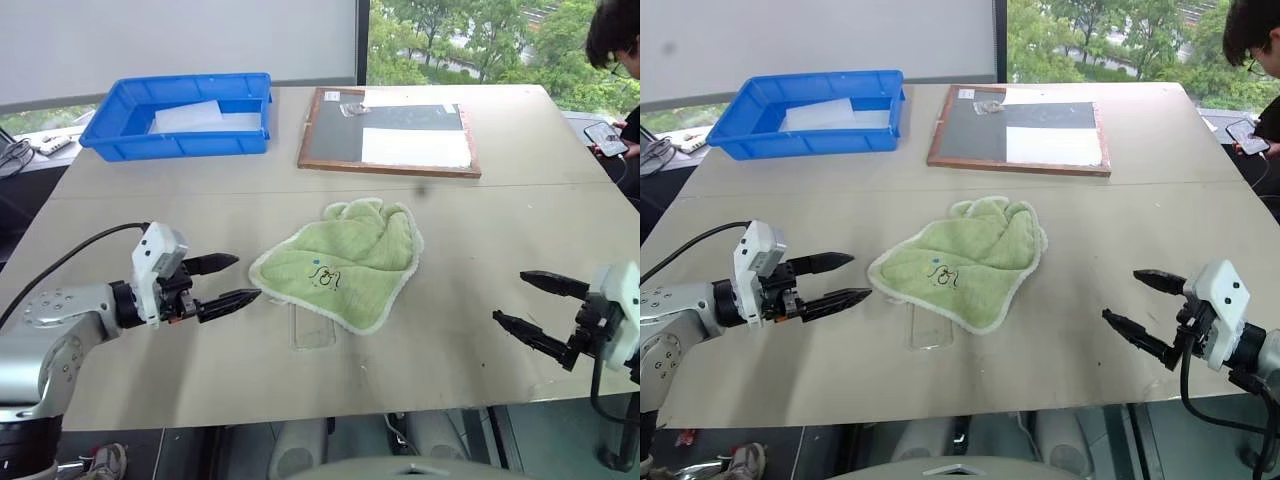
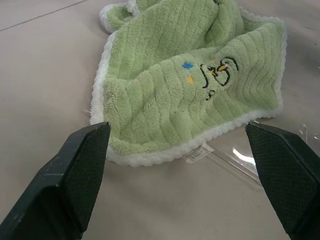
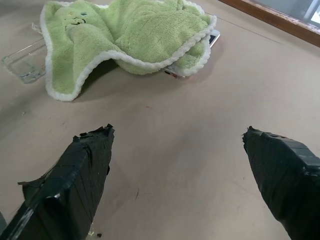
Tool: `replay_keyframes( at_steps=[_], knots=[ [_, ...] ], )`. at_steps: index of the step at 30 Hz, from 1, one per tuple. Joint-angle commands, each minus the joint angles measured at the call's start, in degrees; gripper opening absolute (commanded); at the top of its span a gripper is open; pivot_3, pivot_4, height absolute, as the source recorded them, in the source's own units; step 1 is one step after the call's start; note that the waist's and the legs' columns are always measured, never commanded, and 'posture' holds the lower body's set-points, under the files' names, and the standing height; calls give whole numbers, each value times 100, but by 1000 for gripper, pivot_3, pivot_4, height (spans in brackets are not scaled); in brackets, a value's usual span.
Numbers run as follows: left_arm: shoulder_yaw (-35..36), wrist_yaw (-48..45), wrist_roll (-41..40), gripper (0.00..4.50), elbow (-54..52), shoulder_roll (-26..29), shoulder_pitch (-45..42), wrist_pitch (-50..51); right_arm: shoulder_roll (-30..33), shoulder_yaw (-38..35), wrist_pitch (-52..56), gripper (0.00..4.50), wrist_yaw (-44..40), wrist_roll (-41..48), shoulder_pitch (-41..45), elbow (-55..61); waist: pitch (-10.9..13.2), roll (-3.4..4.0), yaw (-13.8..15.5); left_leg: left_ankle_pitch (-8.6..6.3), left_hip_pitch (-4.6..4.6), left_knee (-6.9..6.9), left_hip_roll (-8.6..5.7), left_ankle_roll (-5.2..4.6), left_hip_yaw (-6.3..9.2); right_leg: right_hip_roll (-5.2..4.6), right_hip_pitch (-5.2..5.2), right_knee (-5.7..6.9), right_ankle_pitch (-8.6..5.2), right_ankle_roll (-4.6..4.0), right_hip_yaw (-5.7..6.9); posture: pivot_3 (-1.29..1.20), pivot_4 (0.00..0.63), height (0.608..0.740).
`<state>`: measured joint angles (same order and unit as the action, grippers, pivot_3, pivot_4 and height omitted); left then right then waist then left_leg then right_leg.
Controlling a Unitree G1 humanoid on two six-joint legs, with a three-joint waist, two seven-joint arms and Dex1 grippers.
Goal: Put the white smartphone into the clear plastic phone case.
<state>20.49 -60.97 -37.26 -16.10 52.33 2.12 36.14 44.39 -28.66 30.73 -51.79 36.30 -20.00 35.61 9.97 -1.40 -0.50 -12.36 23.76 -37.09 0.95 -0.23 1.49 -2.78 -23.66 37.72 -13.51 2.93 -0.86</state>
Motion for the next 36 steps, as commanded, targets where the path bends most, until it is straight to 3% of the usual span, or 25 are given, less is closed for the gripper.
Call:
replay_keyframes(
  at_steps=[1, 5, 8, 14, 21, 24, 32, 36],
  knots=[
    [-81, 17, -26, 4449, -5, 3, -343, -39, -37, -170, -55, 4500, 393, -122, 31, 514, 1, 1, 2, 0, 0, 0, 0, 0, -1, 0, 0, 0, 0, 0, 1, 0, 150, 740],
    [-492, -23, -70, 4449, -244, -208, -786, -201, -118, 703, 367, 4500, 1176, -5, 943, 1016, 0, 1, -5, 0, -2, -6, 0, 0, -4, 3, 2, 2, 1, -1, 2, 0, 150, 740],
    [-512, -117, -177, 4449, -323, -380, -793, -394, -228, 1765, 757, 4500, 1433, -22, 1973, 933, 2, -1, -50, 0, -4, -4, 7, 0, -4, 10, 0, 0, 3, -3, -11, 0, 150, 740],
    [-381, -600, -223, 4449, -216, -193, -643, -626, -876, 4030, 788, 4500, 1612, -1433, 4197, -811, 7, -2, -41, -1, 2, 0, 5, 0, -19, 16, -6, 0, 15, -27, 0, 0, 150, 740],
    [-146, -525, -84, 4449, -411, -266, -124, -966, -1832, 5105, 218, 4500, 1385, -2432, 5552, -3110, 11, 3, -5, -1, 11, 2, 2, 0, -16, 13, -8, -3, 16, -29, 6, 0, 150, 740],
    [41, -330, 0, 4500, -630, -348, 199, -1122, -1940, 5052, -57, 3695, 1267, -2558, 5620, -3393, 13, 4, -17, -2, 12, 2, -3, -2, -18, 8, -7, -5, 17, -27, -2, 0, 150, 740],
    [162, -195, -125, 4500, -856, -434, 504, -1168, -1803, 4553, -532, 177, 799, -2304, 5326, -2753, 14, 5, -26, -2, 2, 2, 3, -2, -16, 12, -6, 6, 17, -29, 4, 0, 150, 740],
    [125, -257, -459, 4500, -878, -495, 404, -967, -1667, 3636, -164, 83, 908, -1691, 5097, -1887, 15, 7, -22, -2, 7, 1, 3, -2, -15, 12, -6, 6, 17, -28, 5, 0, 150, 740]
  ],
)
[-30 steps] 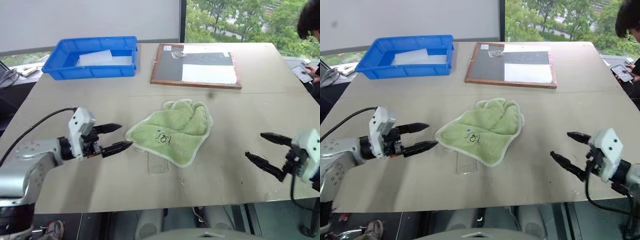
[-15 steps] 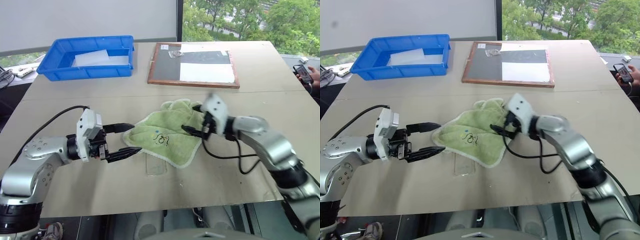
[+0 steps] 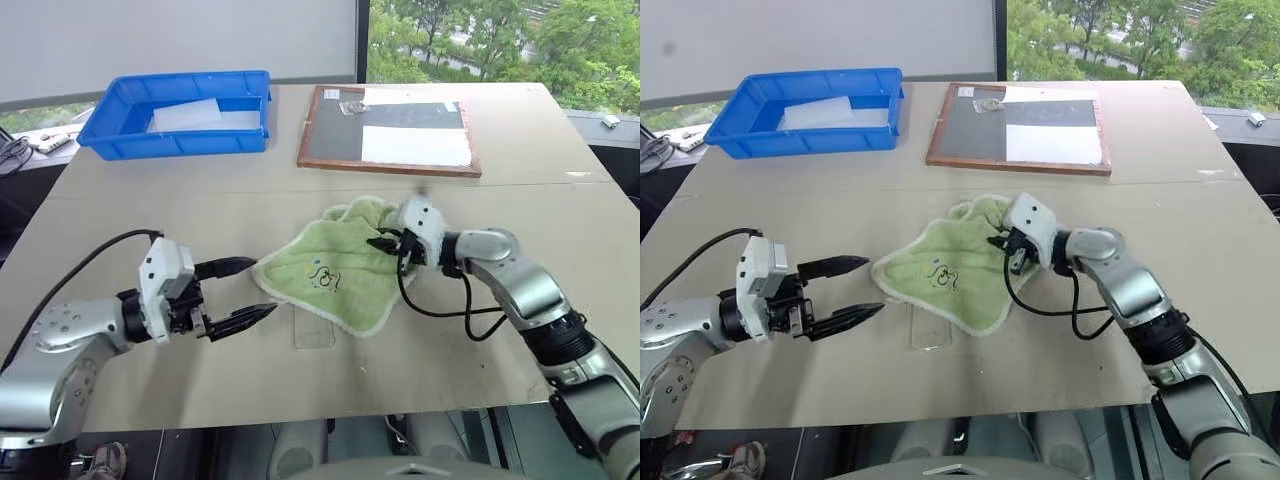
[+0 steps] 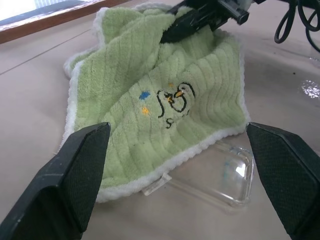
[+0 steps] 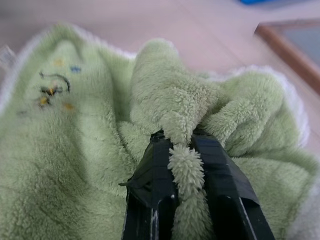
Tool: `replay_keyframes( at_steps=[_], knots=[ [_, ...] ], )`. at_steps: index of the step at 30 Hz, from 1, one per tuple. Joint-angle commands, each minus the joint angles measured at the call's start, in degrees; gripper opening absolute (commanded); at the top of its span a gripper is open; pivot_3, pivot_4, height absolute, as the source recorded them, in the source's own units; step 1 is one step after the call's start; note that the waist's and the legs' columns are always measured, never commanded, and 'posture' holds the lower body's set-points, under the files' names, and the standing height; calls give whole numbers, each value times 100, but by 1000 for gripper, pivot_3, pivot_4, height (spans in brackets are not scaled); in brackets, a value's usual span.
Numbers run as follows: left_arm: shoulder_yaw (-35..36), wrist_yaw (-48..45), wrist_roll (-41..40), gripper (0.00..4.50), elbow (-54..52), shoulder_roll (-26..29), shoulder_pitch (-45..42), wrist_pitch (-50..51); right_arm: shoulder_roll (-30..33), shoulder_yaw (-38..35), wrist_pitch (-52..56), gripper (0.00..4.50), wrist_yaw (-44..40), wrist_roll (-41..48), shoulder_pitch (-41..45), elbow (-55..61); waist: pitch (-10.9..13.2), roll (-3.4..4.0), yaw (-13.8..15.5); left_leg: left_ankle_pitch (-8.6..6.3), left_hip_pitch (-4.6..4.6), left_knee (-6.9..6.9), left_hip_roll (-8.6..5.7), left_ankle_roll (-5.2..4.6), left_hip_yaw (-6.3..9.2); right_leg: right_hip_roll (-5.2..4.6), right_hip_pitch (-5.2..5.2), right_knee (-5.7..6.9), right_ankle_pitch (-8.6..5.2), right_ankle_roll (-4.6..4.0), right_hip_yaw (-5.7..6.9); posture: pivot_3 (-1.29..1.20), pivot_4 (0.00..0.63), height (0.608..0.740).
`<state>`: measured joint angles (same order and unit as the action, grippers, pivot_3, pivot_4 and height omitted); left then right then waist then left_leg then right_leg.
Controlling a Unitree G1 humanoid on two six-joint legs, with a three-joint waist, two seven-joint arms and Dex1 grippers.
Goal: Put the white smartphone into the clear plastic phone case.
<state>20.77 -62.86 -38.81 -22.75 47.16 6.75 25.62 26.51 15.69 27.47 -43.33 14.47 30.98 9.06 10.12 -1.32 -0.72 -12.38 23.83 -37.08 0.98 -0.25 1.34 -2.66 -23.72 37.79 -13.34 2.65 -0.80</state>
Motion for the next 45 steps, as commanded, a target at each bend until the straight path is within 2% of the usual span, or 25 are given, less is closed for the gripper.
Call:
replay_keyframes(
  at_steps=[1, 5, 7, 10, 14, 18, 21, 22, 24, 25, 27, 30, 32, 34, 38, 40, 42, 45],
  knots=[
    [93, -105, -414, 4500, -212, 51, -87, 171, 192, -1186, 399, 83, 159, 758, -84, 1035, 0, 0, -1, 0, -2, 0, 0, 0, 1, 0, 0, 0, 0, 0, -2, 0, 150, 740],
    [22, -287, -804, 4500, -222, 78, -267, 377, 869, -3084, 1386, 83, 437, 1754, -549, 1829, 3, 1, 71, 0, 5, -1, -4, 0, 9, -5, 4, -5, 0, 0, 9, 0, 150, 740],
    [-103, -246, -852, 4500, -225, -7, -434, 373, 1280, -3767, 1608, 83, 529, 1842, -818, 1851, 3, 0, 84, -1, 3, -1, -7, -1, 3, -9, 6, -9, -1, -1, 6, 0, 150, 740],
    [-369, -160, -811, 4500, -226, -152, -700, 353, 1730, -4409, 1692, 83, 711, 1661, -1168, 1559, 3, 2, 83, -1, -2, 1, -5, -1, -2, -4, 5, -7, -2, -1, 3, 0, 150, 740],
    [-644, -49, -858, 4500, -238, -299, -1099, 447, 2031, -4590, 1491, 83, 909, 1182, -1751, 989, 2, 0, 6, -1, -6, 0, -18, -1, -9, 1, 6, -5, -1, -1, -7, 0, 150, 740],
    [-720, -103, -772, 4500, -159, -297, -1160, 366, 2013, -3741, 847, 83, 1129, 250, -2452, 399, 2, 1, -33, -1, -10, 0, -19, -2, -21, 3, 5, -3, -1, 1, -19, 0, 150, 740],
    [-744, -92, -660, 4500, -106, -315, -1147, 255, 2073, -3612, 638, 83, 931, 146, -2726, 204, 7, 10, -25, -1, -9, 0, -19, -2, -25, 4, 3, -3, -1, 2, -24, 0, 150, 740],
    [-736, -84, -639, 4500, -104, -318, -1115, 231, 2102, -3681, 648, 892, 855, 206, -2809, 267, 8, 14, -22, -1, -9, 0, -21, -2, -26, 3, 3, -3, -1, 2, -25, 0, 150, 740],
    [-705, -96, -598, 4500, -117, -326, -1006, 183, 2265, -3910, 770, 1541, 584, 402, -3011, 557, 8, 16, -16, -1, -9, -1, -22, -3, -27, 3, 3, -3, -5, 9, -27, 0, 150, 740],
    [-696, -104, -572, 4500, -121, -330, -948, 157, 2351, -4058, 864, 2133, 447, 537, -3077, 725, 9, 17, -8, -1, -9, -1, -22, -3, -25, 3, 3, -3, -11, 18, -26, 0, 150, 740],
    [-702, -125, -481, 4500, -103, -328, -835, 63, 2422, -4399, 1120, 3029, 201, 1045, -3039, 1120, 9, 17, -15, -2, -9, -1, -21, -4, -26, 2, 3, -3, -12, 21, -27, 0, 150, 740],
    [-724, -160, -331, 4500, -20, -342, -694, -81, 2401, -4612, 1837, 4436, 9, 2177, -2642, 1762, 9, 17, -29, -2, -11, -2, -9, -4, -26, 7, 4, -4, -14, 22, -26, 0, 150, 740],
    [-717, -218, -197, 4500, 76, -336, -569, -201, 2248, -4330, 2182, 4477, 74, 2746, -2342, 2133, 8, 16, -28, -2, -14, -3, 7, -4, -27, 15, 4, -3, -14, 23, -27, 0, 150, 740],
    [-716, -301, -4, 4500, 183, -301, -438, -397, 2079, -3841, 2314, 4477, 227, 2916, -2154, 2418, 8, 15, -9, -2, -13, -4, 15, -4, -25, 21, 4, -3, -14, 21, -25, 0, 150, 740],
    [-652, -321, 303, 4500, 407, -258, -253, -671, 1521, -2609, 2148, 4477, 591, 2601, -1957, 2722, 7, 14, 10, -3, -6, -4, 20, -3, -25, 21, 3, -11, -14, 20, -24, 0, 150, 740],
    [-673, -537, 366, 4500, 460, -105, -94, -683, 1751, -1994, 1799, 4477, 363, 2052, -2198, 2780, 8, 14, 32, -3, -3, -4, 18, -3, -24, 17, 2, -13, -13, 18, -24, 0, 150, 740],
    [-695, -806, 258, 4500, 445, 70, 46, -551, 1886, -1791, 1548, 4477, 136, 1893, -2390, 2817, 8, 14, 39, -5, 2, -3, 14, -6, -23, 9, 1, -20, -4, 3, -19, 0, 150, 740],
    [-826, -1144, 343, 4500, 567, 224, -26, -724, 1957, -1935, 1230, 4477, -272, 2091, -2659, 2980, 8, 15, 38, -8, 3, -3, 11, -12, -28, 2, 1, -24, -6, 7, -19, 0, 150, 740]
  ],
)
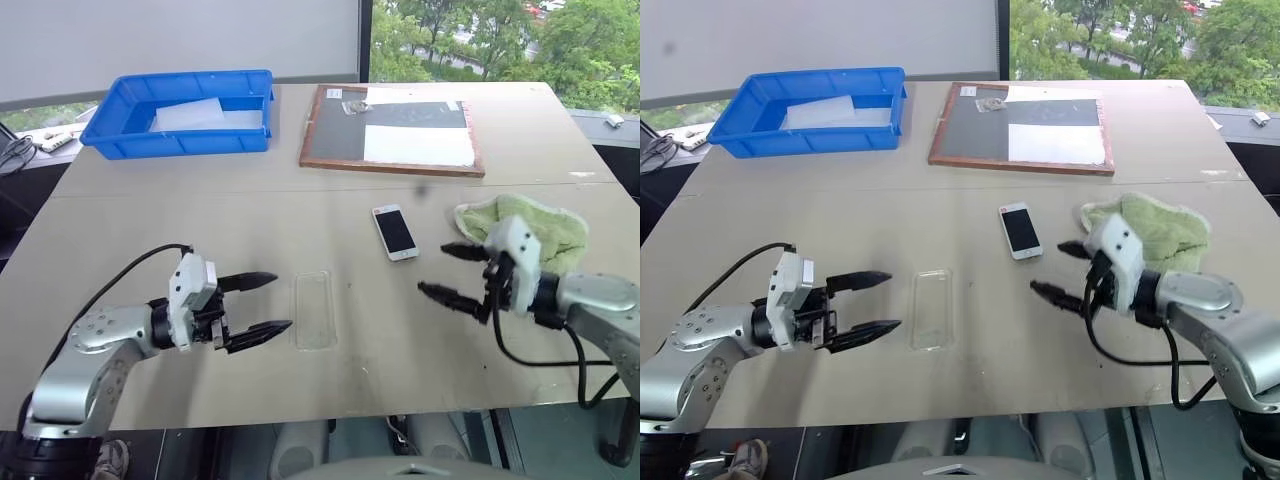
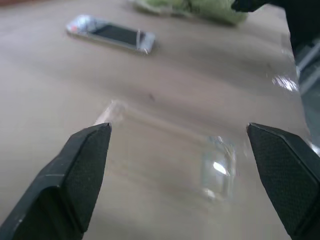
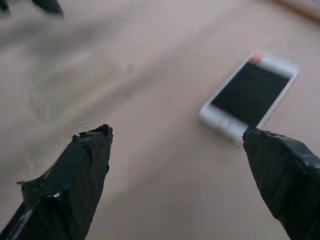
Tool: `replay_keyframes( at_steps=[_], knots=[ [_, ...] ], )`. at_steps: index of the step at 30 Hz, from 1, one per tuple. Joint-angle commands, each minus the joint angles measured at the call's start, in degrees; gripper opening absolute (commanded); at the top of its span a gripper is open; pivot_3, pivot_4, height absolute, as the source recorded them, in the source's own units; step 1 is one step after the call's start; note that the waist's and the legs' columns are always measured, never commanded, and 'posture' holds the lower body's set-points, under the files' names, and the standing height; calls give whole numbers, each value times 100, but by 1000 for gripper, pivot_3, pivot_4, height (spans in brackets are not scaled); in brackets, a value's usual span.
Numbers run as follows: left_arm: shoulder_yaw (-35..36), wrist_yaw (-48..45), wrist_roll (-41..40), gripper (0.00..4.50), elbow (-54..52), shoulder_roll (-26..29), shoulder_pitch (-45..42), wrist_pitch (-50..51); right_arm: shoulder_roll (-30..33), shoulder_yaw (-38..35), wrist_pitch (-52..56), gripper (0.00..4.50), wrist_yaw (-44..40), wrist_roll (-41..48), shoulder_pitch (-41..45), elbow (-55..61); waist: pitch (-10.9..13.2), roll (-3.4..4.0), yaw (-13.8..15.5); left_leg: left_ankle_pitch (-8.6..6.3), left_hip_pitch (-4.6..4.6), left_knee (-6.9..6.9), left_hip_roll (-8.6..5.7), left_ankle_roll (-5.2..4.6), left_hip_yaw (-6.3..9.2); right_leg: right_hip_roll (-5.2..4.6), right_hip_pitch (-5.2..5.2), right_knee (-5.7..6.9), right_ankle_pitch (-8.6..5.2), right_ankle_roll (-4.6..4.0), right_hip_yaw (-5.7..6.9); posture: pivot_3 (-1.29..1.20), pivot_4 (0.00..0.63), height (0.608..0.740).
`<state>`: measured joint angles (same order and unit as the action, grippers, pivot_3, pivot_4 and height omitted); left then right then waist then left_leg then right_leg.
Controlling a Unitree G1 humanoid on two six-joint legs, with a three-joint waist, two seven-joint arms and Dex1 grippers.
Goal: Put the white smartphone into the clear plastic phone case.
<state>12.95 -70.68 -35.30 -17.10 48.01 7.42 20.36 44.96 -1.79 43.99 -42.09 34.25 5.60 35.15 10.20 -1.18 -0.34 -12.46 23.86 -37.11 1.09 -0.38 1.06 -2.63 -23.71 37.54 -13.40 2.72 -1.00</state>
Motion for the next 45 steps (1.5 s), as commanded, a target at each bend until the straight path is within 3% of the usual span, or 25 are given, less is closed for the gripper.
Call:
replay_keyframes(
  at_steps=[1, 11, 18, 23, 26, 29, 34, 37, 42, 45],
  knots=[
    [-162, -494, 109, 4500, 115, 165, -219, -328, 173, -222, -532, 4477, -549, 129, -235, 431, 0, 0, -1, 0, -1, 0, 0, 0, 0, 0, 0, 1, -8, 13, 0, 0, 150, 740],
    [-2092, -2104, 1367, 4500, 2437, 71, -2654, -2144, 253, -696, -1684, 4477, -1303, 241, -1243, 1318, -2, -6, 43, 0, -5, -7, -2, 0, -1, 8, 3, 8, -8, 15, 4, 0, 150, 740],
    [-4032, -2182, 1283, 4500, 4135, 426, -4239, -3579, 136, -578, -1770, 4477, -956, 216, -1225, 1534, -2, -8, 33, 0, -4, -9, -12, 0, -4, 10, 3, 12, -8, 16, 0, 0, 150, 740],
    [-5140, -2182, 1344, 4500, 5097, 216, -4979, -4655, -3, -360, -1720, 4477, -620, 75, -1276, 1598, -2, -10, 36, 0, -2, -10, -15, 0, -3, 11, 3, 13, -6, 13, 0, 0, 150, 740],
    [-5697, -2182, 1496, 3613, 5671, 29, -5283, -5291, -22, -340, -1683, 4500, -466, 46, -1377, 1675, -6, -14, 43, 0, -3, -13, -18, 0, -1, 11, 4, 15, -5, 13, -1, 0, 150, 740],
    [-6000, -2182, 1395, 2311, 5894, -87, -5473, -5377, 7, -348, -1653, 4500, -376, 12, -1410, 1694, -15, -3, 54, 0, -8, -16, -20, -1, -3, 9, 9, 17, -6, 16, -3, 0, 150, 740],
    [-6136, -2182, 936, 113, 5379, 141, -5462, -4606, -1, -257, -1599, 4500, -257, -37, -1329, 1650, -18, -7, 57, 0, -13, -29, -17, -1, 0, 9, 16, 27, -8, 17, -2, 0, 150, 740],
    [-5519, -2038, 832, 20, 4501, 233, -5215, -3326, -26, -180, -1582, 4500, -191, -85, -1258, 1604, -17, -7, 33, 0, -9, -30, -11, -1, 1, 9, 14, 26, -8, 18, -2, 0, 150, 740],
    [-4577, -642, 749, 20, 2359, 344, -4583, -1063, -47, -74, -1483, 4500, -24, -186, -1130, 1502, -13, -12, 11, 0, -1, -29, -4, -2, 12, 8, 12, 25, -3, 29, 5, 0, 150, 740],
    [-4201, 131, 1068, 20, 1661, 165, -4348, -383, -22, -39, -1471, 4500, -12, -276, -1074, 1396, -13, -12, 13, 0, -3, -30, -5, -2, 15, 9, 14, 26, -5, 25, 8, 0, 150, 740]
  ],
)
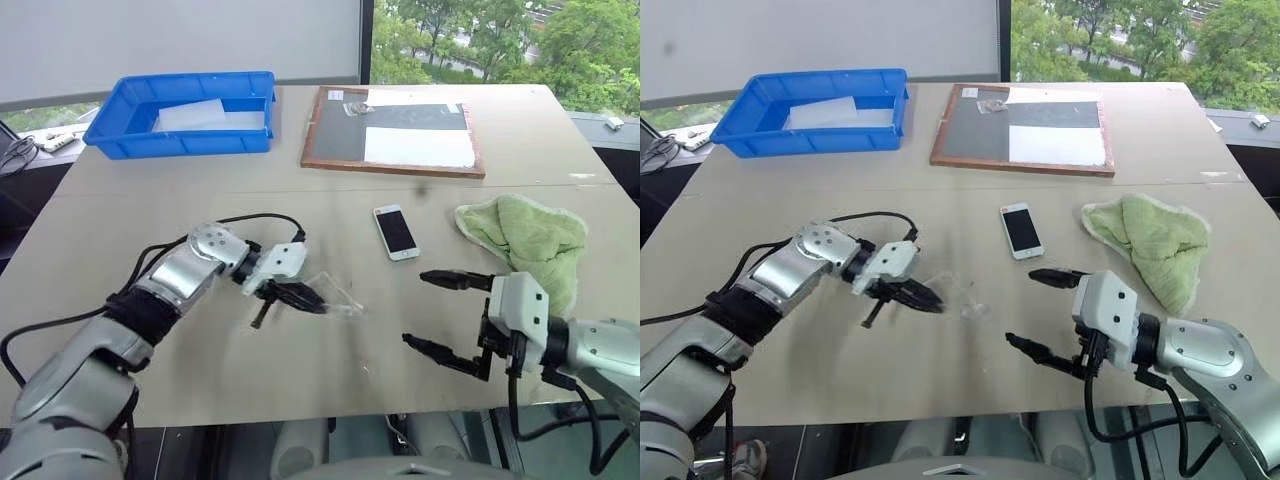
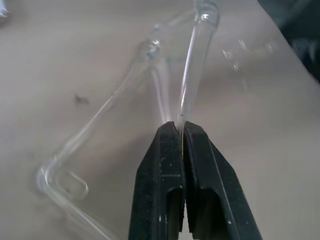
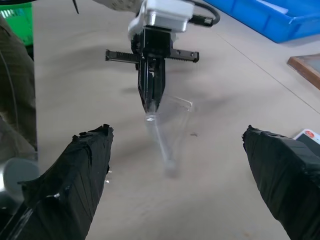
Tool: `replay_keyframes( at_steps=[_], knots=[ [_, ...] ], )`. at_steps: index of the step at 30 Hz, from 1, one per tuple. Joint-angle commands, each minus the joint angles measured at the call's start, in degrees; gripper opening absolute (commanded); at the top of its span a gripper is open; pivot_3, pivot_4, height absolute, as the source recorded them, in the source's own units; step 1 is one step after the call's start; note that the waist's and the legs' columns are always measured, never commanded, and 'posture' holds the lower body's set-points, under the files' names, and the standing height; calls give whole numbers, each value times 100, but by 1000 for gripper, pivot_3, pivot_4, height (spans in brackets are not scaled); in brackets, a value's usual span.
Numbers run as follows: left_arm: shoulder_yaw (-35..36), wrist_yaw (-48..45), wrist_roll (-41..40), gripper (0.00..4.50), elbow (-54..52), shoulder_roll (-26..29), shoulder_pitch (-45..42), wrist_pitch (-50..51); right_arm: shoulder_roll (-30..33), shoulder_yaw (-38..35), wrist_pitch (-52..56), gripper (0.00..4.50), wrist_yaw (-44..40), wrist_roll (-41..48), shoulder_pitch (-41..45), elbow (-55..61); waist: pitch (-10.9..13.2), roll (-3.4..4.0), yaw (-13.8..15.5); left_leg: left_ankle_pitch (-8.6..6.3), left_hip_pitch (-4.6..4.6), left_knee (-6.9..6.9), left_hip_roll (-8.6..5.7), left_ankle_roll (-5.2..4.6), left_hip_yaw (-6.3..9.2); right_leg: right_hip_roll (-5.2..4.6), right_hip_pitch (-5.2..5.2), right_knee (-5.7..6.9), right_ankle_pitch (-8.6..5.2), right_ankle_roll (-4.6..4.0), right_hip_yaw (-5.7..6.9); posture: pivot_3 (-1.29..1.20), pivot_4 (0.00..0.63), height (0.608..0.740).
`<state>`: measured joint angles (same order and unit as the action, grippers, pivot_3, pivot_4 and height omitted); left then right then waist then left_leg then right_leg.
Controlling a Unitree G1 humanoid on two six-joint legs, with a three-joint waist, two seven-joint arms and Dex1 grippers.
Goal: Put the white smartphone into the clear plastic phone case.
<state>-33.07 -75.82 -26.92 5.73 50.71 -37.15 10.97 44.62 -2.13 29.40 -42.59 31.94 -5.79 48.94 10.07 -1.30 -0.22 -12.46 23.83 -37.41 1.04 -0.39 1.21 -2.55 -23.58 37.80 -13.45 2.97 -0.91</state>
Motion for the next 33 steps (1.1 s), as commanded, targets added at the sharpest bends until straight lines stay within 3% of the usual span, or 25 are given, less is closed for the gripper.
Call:
replay_keyframes(
  at_steps=[1, 5, 8, 11, 14, 19, 26, 29, 32, 33],
  knots=[
    [478, 926, 456, 20, -700, -202, 145, 664, 15, 4, -14, 4500, 34, -65, 90, -23, 0, 0, 3, 0, -1, 0, -1, 0, 0, 0, 0, 0, -3, -5, 0, 0, 150, 740],
    [694, 1786, 1048, 20, -899, -607, 209, 1254, 3, 40, -44, 4500, 40, -165, 181, -126, 0, -1, -7, 0, -6, 0, -17, 0, 0, 4, 2, 3, -2, -4, -1, 0, 150, 740],
    [535, 1799, 1319, 20, -816, -795, 267, 1548, -30, 116, -63, 4500, 45, -235, 229, -198, 0, -1, -26, 0, -5, 0, -18, 0, 2, 5, 1, 4, 0, 0, -1, 0, 150, 740],
    [641, 1584, 1142, 857, -773, -1059, 400, 1729, -56, 208, -105, 4500, 46, -345, 217, -235, 0, 0, -33, 0, -5, 0, -19, 0, 2, 6, 1, 4, 7, 11, -2, 0, 150, 740],
    [892, 1252, 982, 2188, -787, -1103, 522, 1577, -54, 195, -96, 4500, 35, -371, 154, -223, 0, -1, -31, 0, -3, 0, -19, 0, 5, 5, 1, 4, 8, 13, 0, 0, 150, 740],
    [1030, 704, 1315, 2188, -315, -928, 681, 539, -106, 198, -63, 4500, 86, -389, 32, -202, 0, 0, -36, 0, -4, 1, -19, 0, 6, 5, 0, 4, -2, -7, 0, 0, 150, 740],
    [943, 407, 1934, 2188, 771, -1180, 406, -747, -124, 170, -57, 4500, 126, -463, -128, -102, -1, 0, -3, 0, -4, 0, -23, 0, 4, 1, 2, 4, -2, -8, -1, 0, 150, 740],
    [924, 297, 2011, 1349, 916, -1261, 346, -562, -105, 130, -51, 4500, 146, -485, -193, -64, -2, -1, 2, 0, -6, -1, -23, 0, 4, 1, 2, 4, -2, -7, -1, 0, 150, 740],
    [1004, 384, 1884, 213, 521, -1317, 392, 369, -107, 92, 22, 4500, 206, -459, -282, -15, -3, 0, -15, 0, -6, 0, -23, 0, 3, 1, 4, 4, -2, -7, -2, 0, 150, 740],
    [1058, 472, 1797, 65, 238, -1306, 435, 834, -141, 73, 158, 4500, 323, -422, -306, -3, -4, 0, -23, 0, -7, 0, -23, 0, 4, 1, 4, 5, -2, -6, -2, 0, 150, 740]
  ],
)
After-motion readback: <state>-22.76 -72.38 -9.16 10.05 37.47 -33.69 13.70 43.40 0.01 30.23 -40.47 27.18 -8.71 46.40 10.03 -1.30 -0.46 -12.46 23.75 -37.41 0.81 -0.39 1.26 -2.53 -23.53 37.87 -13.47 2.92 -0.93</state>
